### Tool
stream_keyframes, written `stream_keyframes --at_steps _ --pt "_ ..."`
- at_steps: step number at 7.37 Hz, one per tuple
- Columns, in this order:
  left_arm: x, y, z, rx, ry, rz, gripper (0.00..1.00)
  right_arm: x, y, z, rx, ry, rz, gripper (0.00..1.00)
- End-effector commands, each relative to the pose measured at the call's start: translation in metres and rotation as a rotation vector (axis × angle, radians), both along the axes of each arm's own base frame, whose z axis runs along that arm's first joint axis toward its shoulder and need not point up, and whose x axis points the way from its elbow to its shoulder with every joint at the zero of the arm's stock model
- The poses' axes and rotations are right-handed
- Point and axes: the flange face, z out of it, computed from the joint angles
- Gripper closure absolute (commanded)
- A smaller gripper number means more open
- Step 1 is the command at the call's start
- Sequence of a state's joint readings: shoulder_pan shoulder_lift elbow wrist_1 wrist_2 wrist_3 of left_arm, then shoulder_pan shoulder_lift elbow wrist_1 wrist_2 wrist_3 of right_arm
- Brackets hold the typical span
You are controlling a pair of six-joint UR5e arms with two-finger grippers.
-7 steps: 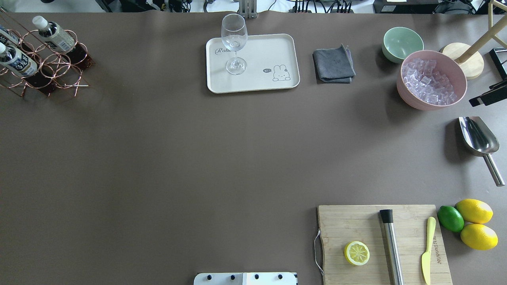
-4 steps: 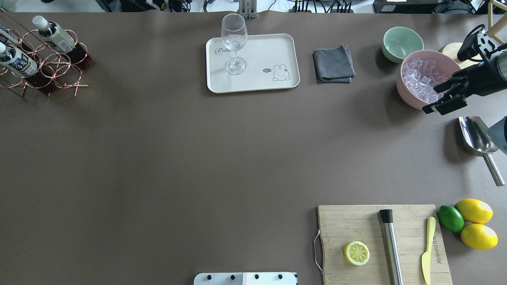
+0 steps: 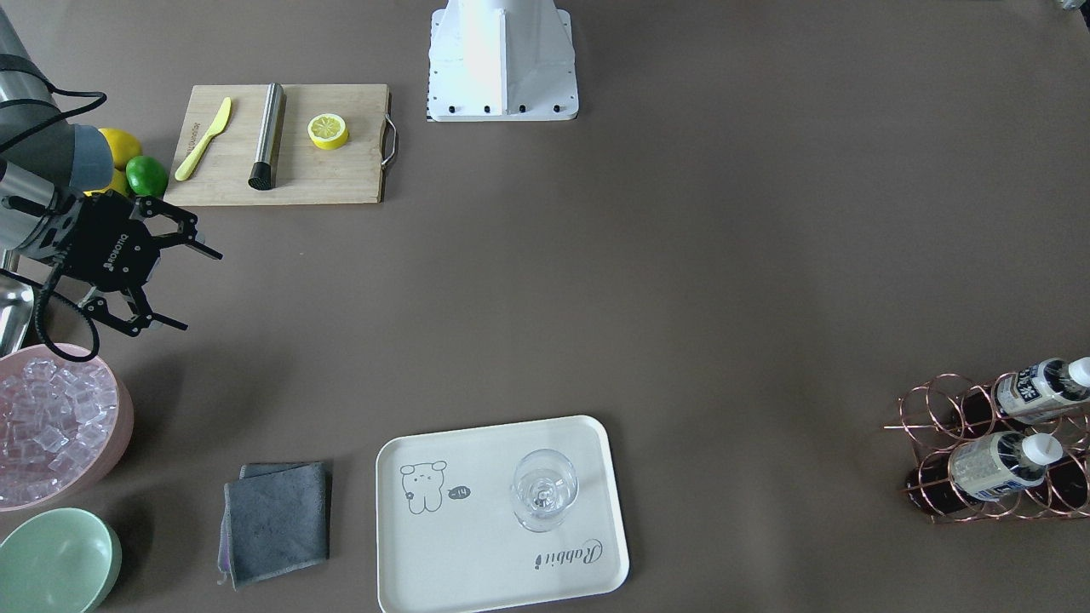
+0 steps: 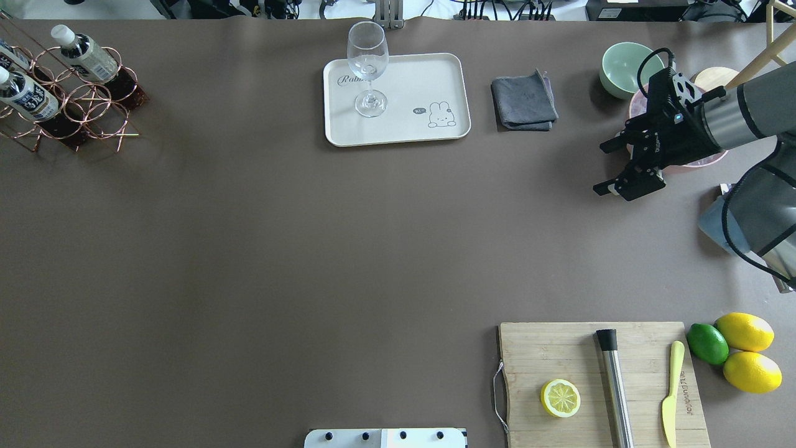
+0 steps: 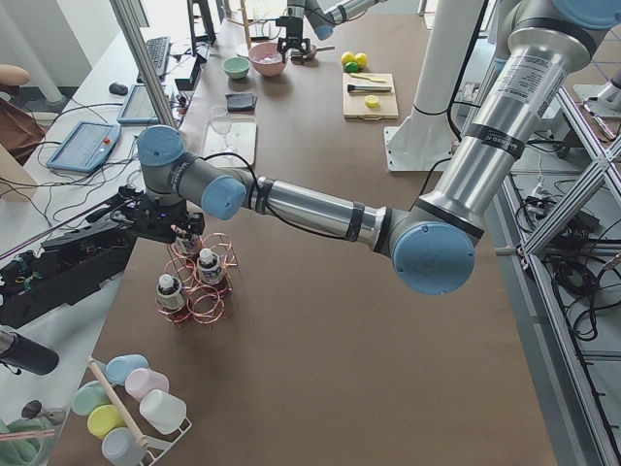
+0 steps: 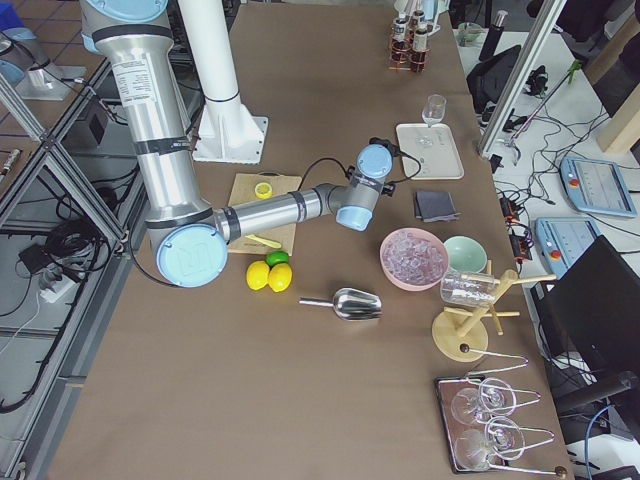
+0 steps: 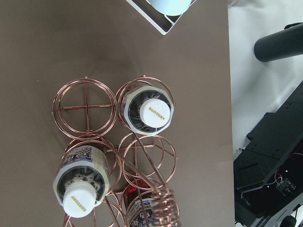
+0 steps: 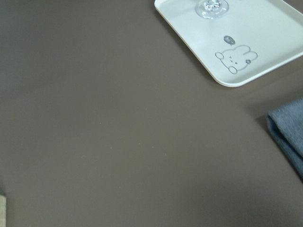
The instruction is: Take tea from basket to plate
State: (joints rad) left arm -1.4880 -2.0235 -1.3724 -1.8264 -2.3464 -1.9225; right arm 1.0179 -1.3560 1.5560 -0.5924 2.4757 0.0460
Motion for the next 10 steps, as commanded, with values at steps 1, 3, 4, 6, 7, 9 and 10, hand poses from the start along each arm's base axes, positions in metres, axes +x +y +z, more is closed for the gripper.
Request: stream_keyframes --at_steps 1,3,4,6,7,9,10 --pt "0.018 -0.001 0.001 0.010 -0.020 -0.002 0.19 -0.054 -0.012 -0.064 0.138 -0.072 -0.013 0.00" --pt "0.014 0.002 0.006 0.013 -0.021 0.002 0.72 -0.075 -0.004 -0.100 0.287 -0.173 0.012 0.00" --pt "0.009 0.002 0.007 0.017 -0.024 0.000 0.83 -0.077 0.005 -0.104 0.274 -0.228 0.022 0.00" --pt "0.000 0.003 0.000 0.019 -0.016 -0.011 1.00 -0.081 0.016 -0.100 0.224 -0.355 0.081 0.00" --pt "-0.013 0.002 -0.006 0.028 -0.013 -0.029 1.00 -0.083 0.021 -0.102 0.208 -0.402 0.102 0.00" --pt "-0.020 0.022 -0.056 0.058 0.025 -0.030 1.00 -0.079 0.026 -0.102 0.214 -0.483 0.162 0.00" --pt "-0.016 0.042 -0.097 0.059 0.025 -0.021 1.00 -0.080 0.028 -0.100 0.219 -0.491 0.168 0.00"
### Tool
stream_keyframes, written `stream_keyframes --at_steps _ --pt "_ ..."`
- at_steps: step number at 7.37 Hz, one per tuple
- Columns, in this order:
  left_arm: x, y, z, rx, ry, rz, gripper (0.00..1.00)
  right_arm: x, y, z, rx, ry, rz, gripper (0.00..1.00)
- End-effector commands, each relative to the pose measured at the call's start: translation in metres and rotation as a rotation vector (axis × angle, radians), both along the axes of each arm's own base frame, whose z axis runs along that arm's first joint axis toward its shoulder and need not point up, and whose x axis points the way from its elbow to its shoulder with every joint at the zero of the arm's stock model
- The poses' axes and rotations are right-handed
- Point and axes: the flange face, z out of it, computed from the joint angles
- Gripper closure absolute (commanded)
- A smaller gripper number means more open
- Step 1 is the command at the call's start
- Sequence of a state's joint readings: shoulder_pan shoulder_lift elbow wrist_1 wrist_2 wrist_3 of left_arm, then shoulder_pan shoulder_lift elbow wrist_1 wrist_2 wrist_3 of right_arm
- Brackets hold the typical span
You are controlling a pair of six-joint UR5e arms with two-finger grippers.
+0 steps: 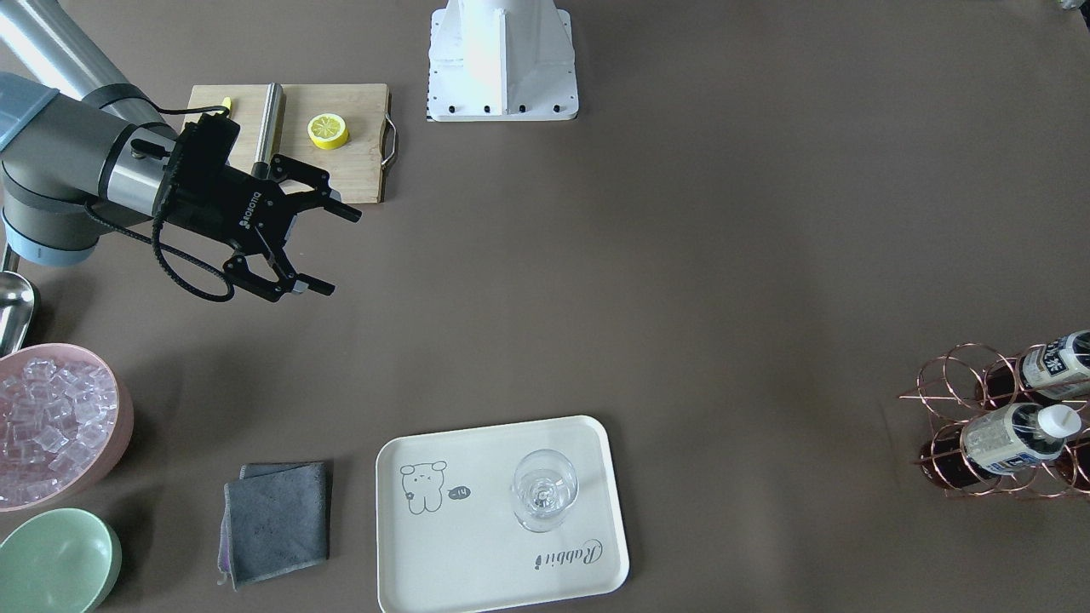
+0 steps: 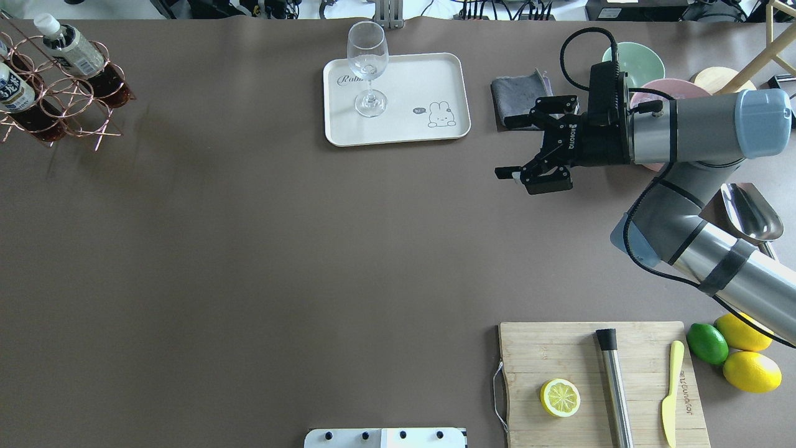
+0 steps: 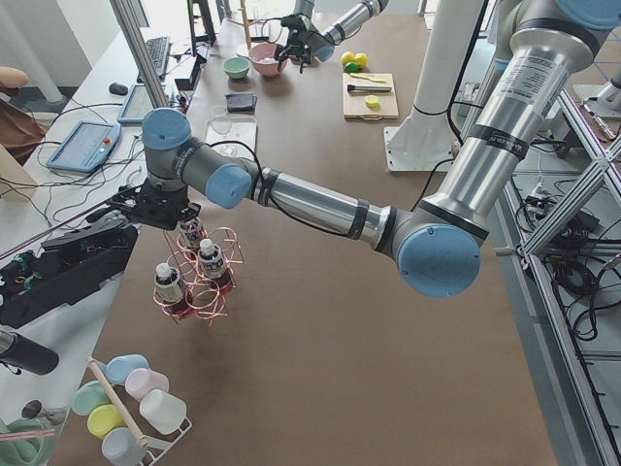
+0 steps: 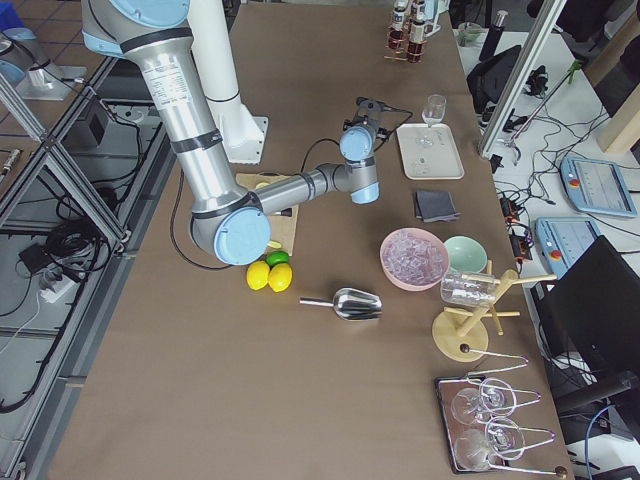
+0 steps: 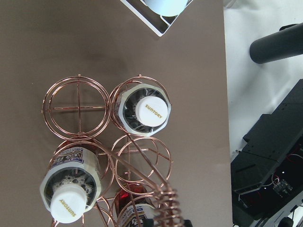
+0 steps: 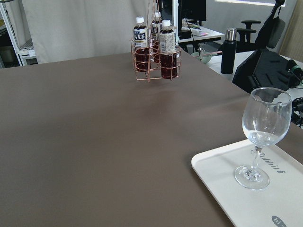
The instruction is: Take tea from basket to plate
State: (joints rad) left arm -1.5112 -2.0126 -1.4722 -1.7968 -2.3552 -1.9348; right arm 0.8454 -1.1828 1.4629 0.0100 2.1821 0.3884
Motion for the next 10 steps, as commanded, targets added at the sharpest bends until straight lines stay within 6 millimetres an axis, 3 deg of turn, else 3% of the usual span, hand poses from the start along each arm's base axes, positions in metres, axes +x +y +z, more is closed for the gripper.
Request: stream_keyframes --at_steps 1,2,4,5,6,7,8,9,10 --pt "0.020 0.069 -0.094 0.044 0.012 0.040 1.00 0.002 0.004 0.004 0.003 -0.044 0.032 0.00" --pt "0.072 0.097 -0.126 0.004 0.029 0.089 1.00 0.002 0.004 0.005 0.001 -0.042 0.033 0.00" --pt "0.131 0.161 -0.188 0.096 0.040 0.205 1.00 0.002 0.004 0.002 0.006 -0.047 0.033 0.00" --pt "0.153 0.195 -0.228 0.082 0.041 0.263 1.00 0.002 0.004 0.002 0.004 -0.049 0.037 0.00" --pt "0.179 0.216 -0.268 0.028 0.001 0.273 1.00 0.002 0.004 0.003 0.004 -0.049 0.038 0.00" --pt "0.217 0.252 -0.294 -0.047 0.013 0.287 1.00 0.004 0.005 0.004 0.013 -0.059 0.041 0.00" --pt "0.252 0.273 -0.323 -0.086 0.041 0.265 1.00 0.004 0.006 0.004 0.015 -0.060 0.040 0.00" --pt "0.290 0.281 -0.348 -0.130 0.052 0.245 1.00 0.003 0.005 0.008 0.009 -0.055 0.040 0.00" --pt "0.328 0.271 -0.375 -0.171 0.041 0.201 1.00 0.004 0.006 0.010 0.013 -0.057 0.040 0.00"
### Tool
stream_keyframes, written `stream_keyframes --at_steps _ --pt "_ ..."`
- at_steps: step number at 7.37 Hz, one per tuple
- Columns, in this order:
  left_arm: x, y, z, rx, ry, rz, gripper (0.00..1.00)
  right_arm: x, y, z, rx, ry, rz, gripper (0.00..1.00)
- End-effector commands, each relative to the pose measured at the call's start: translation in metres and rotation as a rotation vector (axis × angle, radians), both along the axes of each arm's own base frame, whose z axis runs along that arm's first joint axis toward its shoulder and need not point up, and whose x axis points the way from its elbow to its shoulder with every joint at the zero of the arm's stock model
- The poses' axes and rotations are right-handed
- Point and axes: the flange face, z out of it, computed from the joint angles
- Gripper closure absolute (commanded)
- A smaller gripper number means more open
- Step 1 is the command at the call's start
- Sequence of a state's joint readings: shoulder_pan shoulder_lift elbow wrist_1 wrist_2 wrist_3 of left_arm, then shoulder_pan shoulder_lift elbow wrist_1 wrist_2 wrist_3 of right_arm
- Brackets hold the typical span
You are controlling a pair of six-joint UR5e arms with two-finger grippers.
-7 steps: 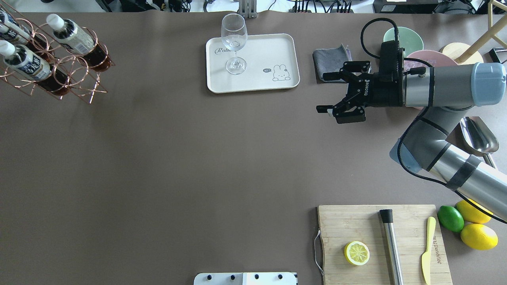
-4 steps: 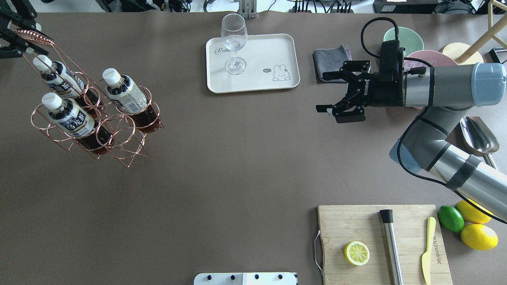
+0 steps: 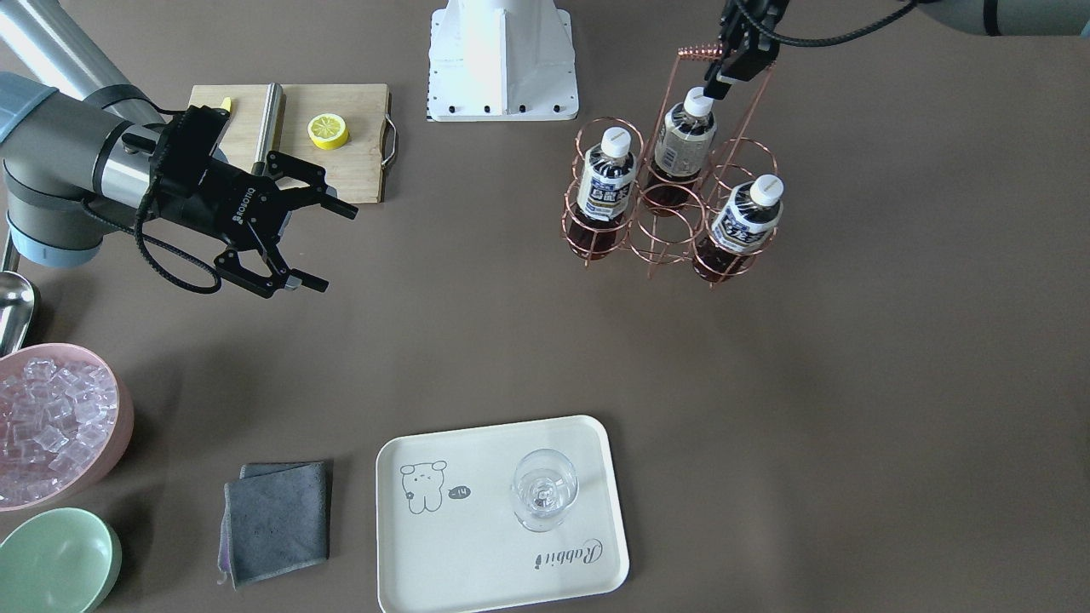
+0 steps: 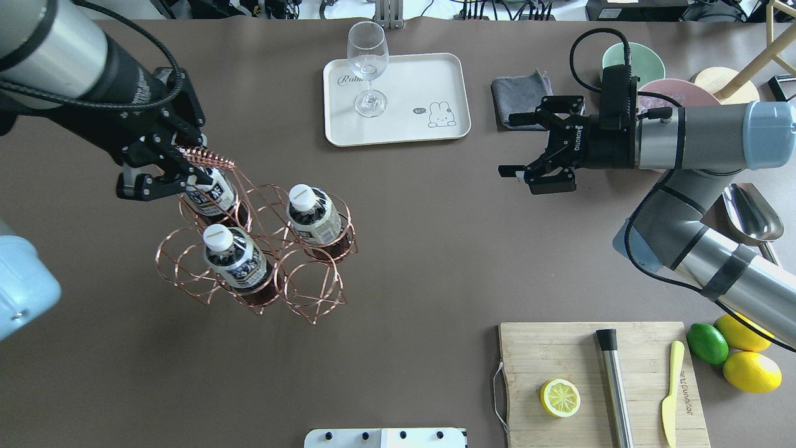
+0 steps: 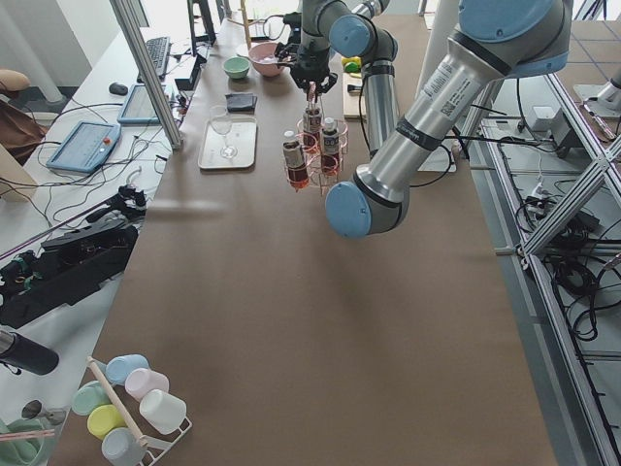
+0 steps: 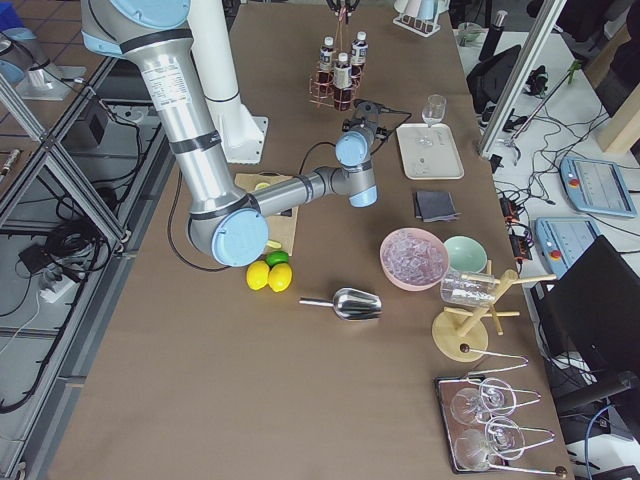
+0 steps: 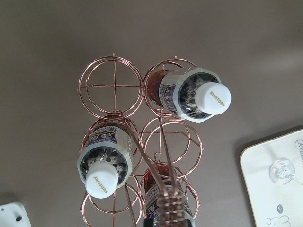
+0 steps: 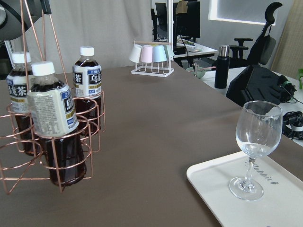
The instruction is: Take tea from basket to plate
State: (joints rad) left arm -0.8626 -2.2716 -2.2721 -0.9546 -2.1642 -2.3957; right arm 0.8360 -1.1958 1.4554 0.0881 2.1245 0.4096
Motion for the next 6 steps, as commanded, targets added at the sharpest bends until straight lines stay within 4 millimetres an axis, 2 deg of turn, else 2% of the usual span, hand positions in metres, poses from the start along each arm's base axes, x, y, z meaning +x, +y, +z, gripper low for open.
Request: stream_keyframes --at_steps 1,2,3,6 --pt "0.090 0.004 -0.055 -0.116 -0.027 -0.067 1.00 0.000 0.001 0.005 0.000 0.002 -0.001 0.00" --pt "0.117 0.014 -0.066 -0.116 -0.043 -0.094 1.00 0.000 0.001 0.007 -0.003 0.005 -0.003 0.00" --pt "0.133 0.010 -0.078 -0.124 -0.050 -0.098 1.00 0.001 0.002 0.007 0.002 0.001 -0.002 0.00" --pt "0.151 -0.006 -0.083 -0.114 -0.051 -0.110 1.00 -0.001 0.005 0.031 0.003 0.003 -0.010 0.00"
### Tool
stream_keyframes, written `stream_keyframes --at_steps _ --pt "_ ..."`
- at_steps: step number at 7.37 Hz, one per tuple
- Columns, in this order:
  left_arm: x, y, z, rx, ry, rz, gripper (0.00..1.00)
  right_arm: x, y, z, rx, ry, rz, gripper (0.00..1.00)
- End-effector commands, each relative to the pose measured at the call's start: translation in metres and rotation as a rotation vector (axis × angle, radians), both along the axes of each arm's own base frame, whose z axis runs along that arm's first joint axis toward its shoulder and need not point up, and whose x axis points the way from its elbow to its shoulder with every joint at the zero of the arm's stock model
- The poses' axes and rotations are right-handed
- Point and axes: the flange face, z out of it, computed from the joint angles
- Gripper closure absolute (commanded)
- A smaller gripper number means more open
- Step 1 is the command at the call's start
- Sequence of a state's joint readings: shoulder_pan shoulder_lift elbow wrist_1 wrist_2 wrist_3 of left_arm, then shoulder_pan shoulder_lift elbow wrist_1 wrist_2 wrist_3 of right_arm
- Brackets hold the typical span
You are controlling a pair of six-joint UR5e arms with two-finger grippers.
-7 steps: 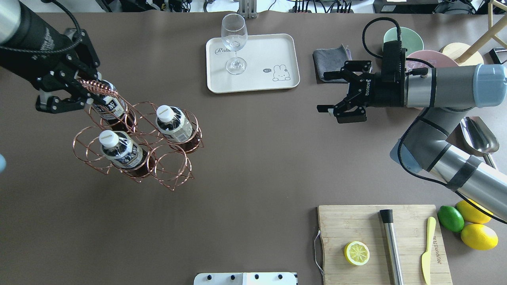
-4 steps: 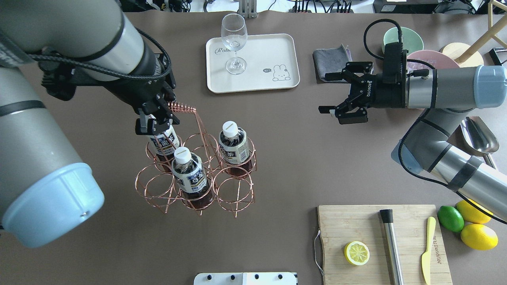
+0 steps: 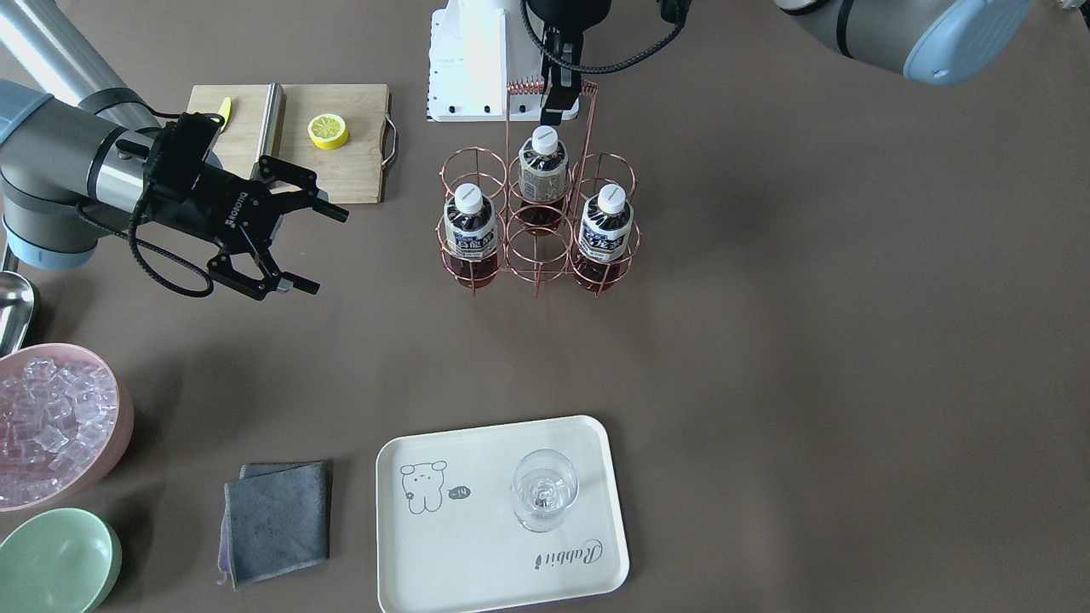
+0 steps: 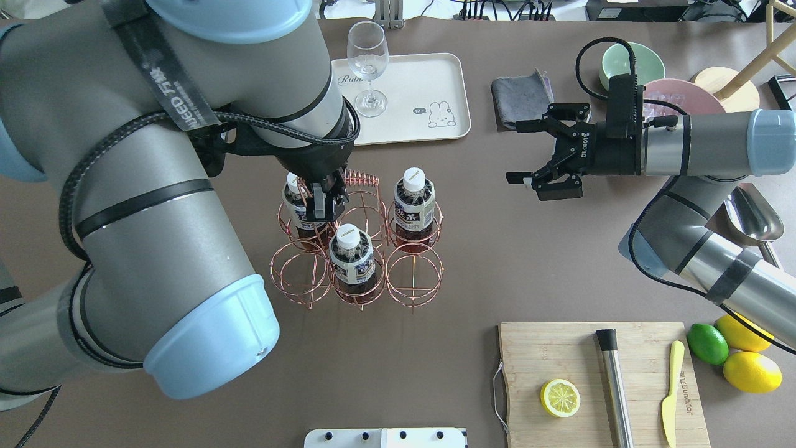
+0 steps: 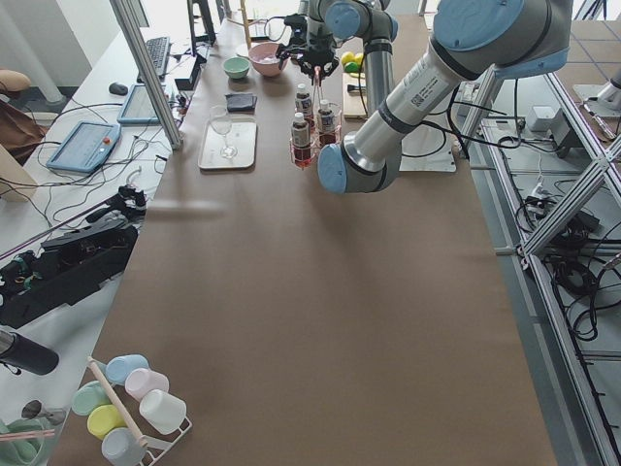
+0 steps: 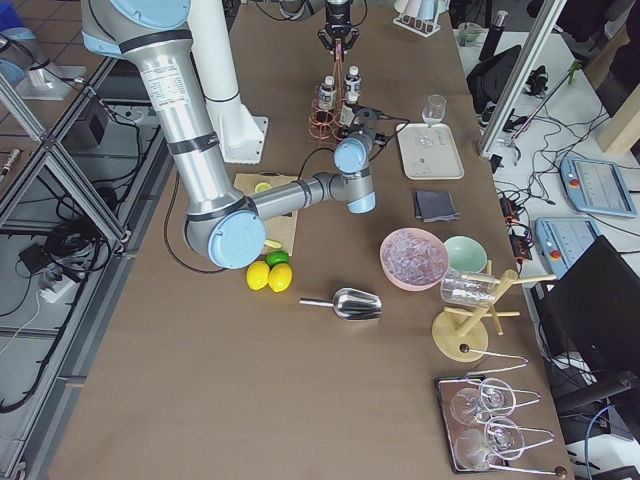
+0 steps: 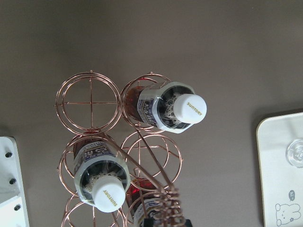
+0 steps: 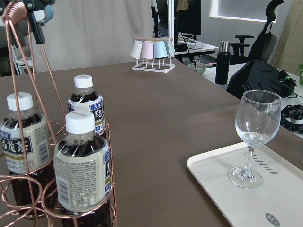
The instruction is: Take tea from basket to plate
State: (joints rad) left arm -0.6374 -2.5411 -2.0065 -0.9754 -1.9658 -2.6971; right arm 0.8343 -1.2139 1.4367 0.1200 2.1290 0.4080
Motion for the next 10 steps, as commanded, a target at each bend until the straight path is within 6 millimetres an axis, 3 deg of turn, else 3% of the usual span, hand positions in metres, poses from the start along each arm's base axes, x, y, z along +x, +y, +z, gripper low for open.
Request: stream_keyframes --at_steps 1,7,10 --pt "0.013 -0.010 -0.002 0.006 0.000 -0.009 1.00 -0.001 0.002 0.015 0.011 -0.009 -0.003 0.00" --pt "0.041 -0.032 0.008 0.021 0.007 -0.022 1.00 -0.003 0.002 0.009 0.025 -0.024 -0.001 0.00" --pt "0.042 -0.033 0.004 0.015 0.012 -0.029 1.00 -0.022 0.011 -0.007 0.041 -0.047 -0.025 0.01"
